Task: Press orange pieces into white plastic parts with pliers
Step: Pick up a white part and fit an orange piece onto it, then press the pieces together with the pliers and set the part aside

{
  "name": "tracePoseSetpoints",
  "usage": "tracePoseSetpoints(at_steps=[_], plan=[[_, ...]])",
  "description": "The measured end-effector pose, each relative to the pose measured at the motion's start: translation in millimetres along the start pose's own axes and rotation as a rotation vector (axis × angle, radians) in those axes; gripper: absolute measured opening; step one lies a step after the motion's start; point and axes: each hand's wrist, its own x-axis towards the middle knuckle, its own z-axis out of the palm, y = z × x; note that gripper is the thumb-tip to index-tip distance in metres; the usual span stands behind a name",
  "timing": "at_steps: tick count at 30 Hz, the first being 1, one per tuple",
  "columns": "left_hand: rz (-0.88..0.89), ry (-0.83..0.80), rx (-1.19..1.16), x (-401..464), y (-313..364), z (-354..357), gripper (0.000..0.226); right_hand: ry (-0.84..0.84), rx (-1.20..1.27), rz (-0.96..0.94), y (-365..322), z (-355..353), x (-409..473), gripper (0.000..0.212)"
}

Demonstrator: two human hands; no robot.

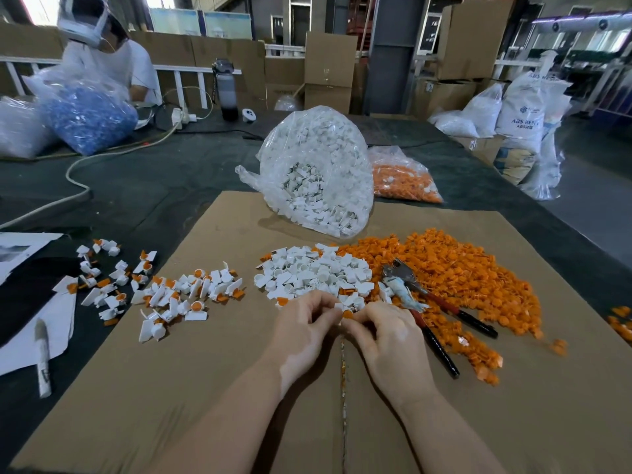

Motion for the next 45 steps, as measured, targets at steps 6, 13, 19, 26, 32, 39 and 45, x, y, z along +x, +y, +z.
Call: tracePoseSetpoints(at_steps=[6,13,19,26,32,39,45], plan=[[-0.052,0.019,-0.089,1.3,0.6,-0.7,0.013,-0.006,0.062,-0.023,-2.1,-4.1,1.6,0.03],[-0.045,0.0,-0.087,-0.2,1.9,-1.7,0.012,-0.023,0.074,-0.049,-3.6,-5.5,3.6,0.021],[-0.038,0.012,-0.085,1.0,0.7,-1.4,0.004,-0.032,0.066,-0.049,-4.2,-6.3,4.2,0.019],[-0.059,0.029,-0.097,4.8,-5.5,0.4,0.005,0.046,-0.018,0.008,-1.6,-9.0,5.9,0.025],[-0.073,0.034,-0.078,8.6,-8.2,0.2,0.005,-0.161,-0.467,0.619,23.0,-38.4,24.0,0.043],[-0.126,0.042,-0.217,10.7,-5.7,0.0,0.009,-0.462,-0.616,0.701,34.2,-50.0,40.8,0.047],[-0.144,0.062,-0.236,10.2,-3.9,-0.1,0.011,-0.478,-0.634,0.69,29.5,-50.3,36.1,0.049]])
